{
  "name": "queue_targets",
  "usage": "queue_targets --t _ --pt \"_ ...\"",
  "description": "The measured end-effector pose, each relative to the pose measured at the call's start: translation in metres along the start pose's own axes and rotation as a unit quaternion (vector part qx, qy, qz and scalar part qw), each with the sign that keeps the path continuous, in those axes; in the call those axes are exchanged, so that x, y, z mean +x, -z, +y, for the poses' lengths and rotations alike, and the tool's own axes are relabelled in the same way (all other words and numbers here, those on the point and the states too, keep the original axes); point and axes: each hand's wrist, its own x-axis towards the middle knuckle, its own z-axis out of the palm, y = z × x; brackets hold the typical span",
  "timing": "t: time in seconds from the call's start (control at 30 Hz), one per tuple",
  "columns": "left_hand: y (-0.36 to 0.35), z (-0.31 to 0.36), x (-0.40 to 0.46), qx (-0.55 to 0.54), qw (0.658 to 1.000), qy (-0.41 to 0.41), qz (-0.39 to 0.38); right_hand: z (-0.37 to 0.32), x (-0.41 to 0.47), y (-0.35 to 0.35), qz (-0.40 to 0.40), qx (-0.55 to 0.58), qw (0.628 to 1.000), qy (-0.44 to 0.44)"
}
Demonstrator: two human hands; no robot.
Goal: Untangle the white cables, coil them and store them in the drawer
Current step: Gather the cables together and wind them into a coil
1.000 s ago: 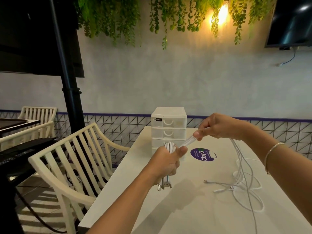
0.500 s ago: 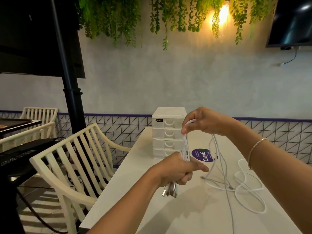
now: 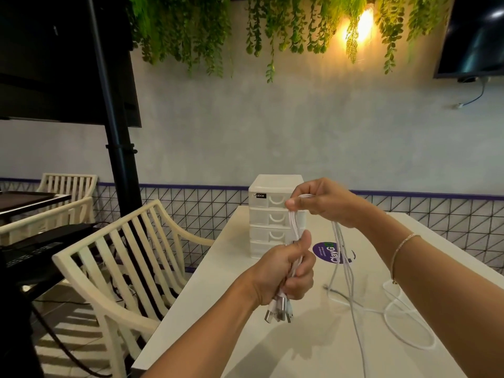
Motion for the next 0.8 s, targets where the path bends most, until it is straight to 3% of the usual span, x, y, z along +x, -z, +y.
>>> queue_targets --t 0.1,0.27,0.53,0.67,0.8 --pt "-0.001 -0.001 0.002 0.001 1.000 0.008 0.018 -0.005 0.003 -0.001 0.003 0.003 1.000 0.002" --pt "-0.003 -0.003 0.000 0.104 0.993 0.004 0.050 -0.011 0.004 -0.008 -0.015 -0.025 0.999 0.023" --pt "-0.002 0.001 -0.002 0.081 0.996 -0.029 0.017 -0.003 0.004 -0.004 0.011 -0.032 0.999 0.002" --pt "0.004 0.002 -0.002 0.028 0.995 -0.087 0.037 0.018 -0.002 -0.002 0.018 -0.069 0.997 -0.033" --pt "0.011 0.011 0.000 -0.108 0.986 -0.116 0.055 0.045 -0.008 -0.015 0.005 -0.097 0.991 -0.087"
